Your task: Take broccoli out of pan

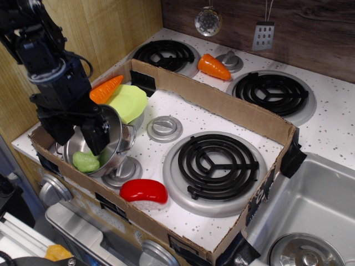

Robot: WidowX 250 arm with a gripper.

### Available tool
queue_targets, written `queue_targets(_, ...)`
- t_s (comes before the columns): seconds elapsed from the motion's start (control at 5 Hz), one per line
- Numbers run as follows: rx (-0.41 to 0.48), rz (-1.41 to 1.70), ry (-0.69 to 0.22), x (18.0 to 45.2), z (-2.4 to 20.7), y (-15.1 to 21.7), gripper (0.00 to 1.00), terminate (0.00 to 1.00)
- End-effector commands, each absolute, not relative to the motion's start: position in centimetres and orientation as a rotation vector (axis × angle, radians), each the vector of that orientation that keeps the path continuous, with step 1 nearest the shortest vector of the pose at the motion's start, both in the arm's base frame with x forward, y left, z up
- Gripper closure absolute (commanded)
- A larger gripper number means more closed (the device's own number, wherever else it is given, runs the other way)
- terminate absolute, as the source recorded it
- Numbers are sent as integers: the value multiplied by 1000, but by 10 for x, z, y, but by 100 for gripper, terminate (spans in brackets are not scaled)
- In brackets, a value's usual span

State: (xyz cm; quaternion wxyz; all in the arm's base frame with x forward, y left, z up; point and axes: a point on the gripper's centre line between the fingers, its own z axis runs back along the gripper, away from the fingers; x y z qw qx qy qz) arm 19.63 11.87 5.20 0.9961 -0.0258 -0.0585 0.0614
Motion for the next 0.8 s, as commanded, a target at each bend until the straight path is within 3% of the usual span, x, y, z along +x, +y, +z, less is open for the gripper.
queue_targets(0.0, -15, 108, -144, 202, 48, 130, 0, 0)
queue_targets(0.6, -45, 90, -155, 204, 28, 139, 0, 0)
